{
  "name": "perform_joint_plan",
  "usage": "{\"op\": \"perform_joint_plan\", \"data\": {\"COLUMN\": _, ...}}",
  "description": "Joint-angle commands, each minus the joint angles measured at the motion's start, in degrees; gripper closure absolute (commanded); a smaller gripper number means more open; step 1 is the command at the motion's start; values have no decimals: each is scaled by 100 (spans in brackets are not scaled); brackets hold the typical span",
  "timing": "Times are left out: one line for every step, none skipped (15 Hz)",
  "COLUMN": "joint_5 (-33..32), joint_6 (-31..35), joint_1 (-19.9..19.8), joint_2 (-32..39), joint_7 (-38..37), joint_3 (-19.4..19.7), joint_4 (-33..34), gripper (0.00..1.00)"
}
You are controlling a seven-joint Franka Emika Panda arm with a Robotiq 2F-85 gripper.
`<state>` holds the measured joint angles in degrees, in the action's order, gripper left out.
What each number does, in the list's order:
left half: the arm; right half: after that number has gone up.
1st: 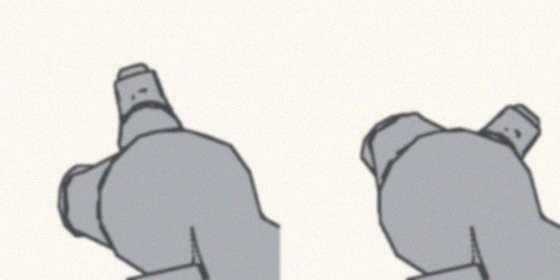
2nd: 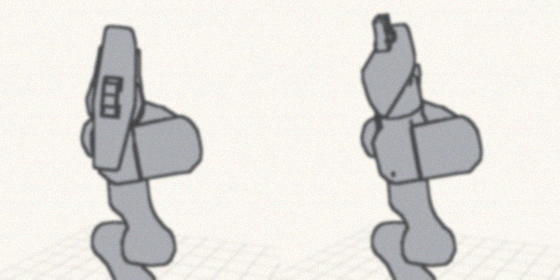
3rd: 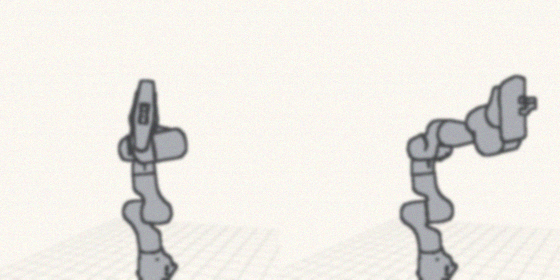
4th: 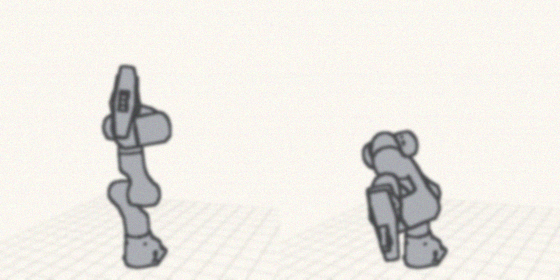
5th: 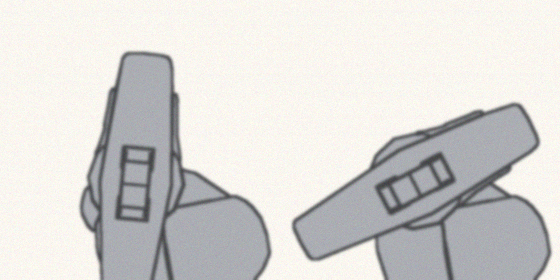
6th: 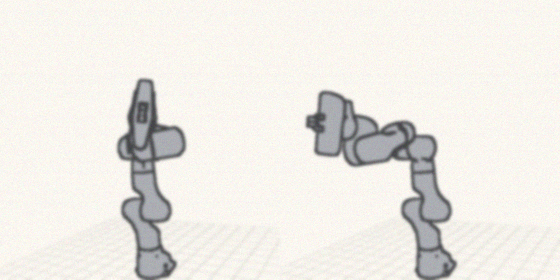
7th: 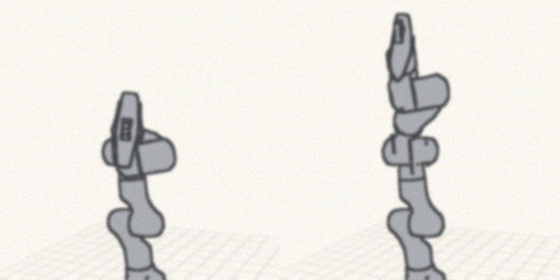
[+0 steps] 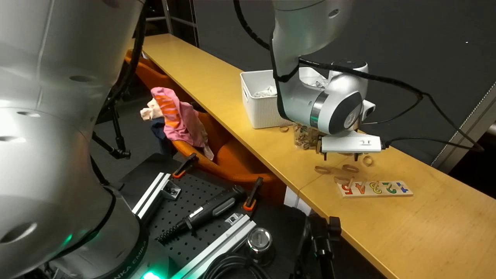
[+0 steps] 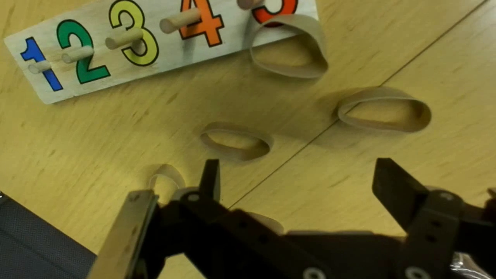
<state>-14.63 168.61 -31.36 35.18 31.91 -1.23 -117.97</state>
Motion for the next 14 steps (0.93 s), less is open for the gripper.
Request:
{"op": "perform_joint_plan", "data": {"joint_5": 329, "joint_6": -588, "joint_1": -266, "joint_2": 395, "joint_7": 560, "joint_3": -310, "joint_4": 721, "gripper": 0}}
{"op": "perform_joint_plan", "data": {"joint_5": 391, "joint_6": -736, "joint_1": -234, "joint_2": 469, "joint_7": 628, "joint_3": -296, "joint_4": 862, "gripper": 0}}
{"op": "perform_joint_plan", "data": {"joint_5": 442, "joint_6": -876, "joint_1": -208, "joint_2": 552, "joint_7": 703, "joint_3": -282, "joint_4": 1014, "gripper": 0}}
{"op": "perform_joint_plan", "data": {"joint_5": 511, "joint_6": -1005, "joint_1": -197, "joint_2": 638, "joint_7": 786, "joint_3": -288, "joint_4": 1156, "gripper": 0}}
{"op": "perform_joint_plan", "data": {"joint_5": 556, "joint_6": -1120, "joint_1": -179, "joint_2": 720, "joint_7": 843, "joint_3": -284, "joint_4": 1285, "gripper": 0}}
{"op": "perform_joint_plan", "data": {"joint_5": 601, "joint_6": -1205, "joint_1": -160, "joint_2": 790, "joint_7": 889, "joint_3": -274, "joint_4": 1390, "gripper": 0}}
{"op": "perform_joint_plan", "data": {"joint_5": 619, "joint_6": -1281, "joint_1": -114, "joint_2": 828, "joint_7": 896, "joint_3": -235, "joint_4": 1439, "gripper": 0}}
{"op": "perform_joint_plan", "data": {"joint_5": 634, "joint_6": -1325, "joint_1": -92, "joint_2": 863, "joint_7": 910, "joint_3": -219, "joint_4": 1476, "gripper": 0}}
{"op": "perform_joint_plan", "data": {"joint_5": 650, "joint_6": -1364, "joint_1": -66, "joint_2": 886, "joint_7": 903, "joint_3": -197, "joint_4": 1487, "gripper": 0}}
{"op": "perform_joint_plan", "data": {"joint_5": 665, "joint_6": -1372, "joint_1": -43, "joint_2": 885, "joint_7": 883, "joint_3": -169, "joint_4": 1458, "gripper": 0}}
{"op": "perform_joint_plan", "data": {"joint_5": 671, "joint_6": -1400, "joint_1": -38, "joint_2": 862, "joint_7": 886, "joint_3": -165, "joint_4": 1411, "gripper": 0}}
{"op": "perform_joint_plan", "data": {"joint_5": 663, "joint_6": -1378, "joint_1": -29, "joint_2": 824, "joint_7": 865, "joint_3": -142, "joint_4": 1319, "gripper": 0}}
{"op": "perform_joint_plan", "data": {"joint_5": 649, "joint_6": -1327, "joint_1": -23, "joint_2": 806, "joint_7": 849, "joint_3": -117, "joint_4": 1262, "gripper": 0}}
{"op": "perform_joint_plan", "data": {"joint_5": 652, "joint_6": -1311, "joint_1": -47, "joint_2": 786, "joint_7": 872, "joint_3": -122, "joint_4": 1215, "gripper": 0}}
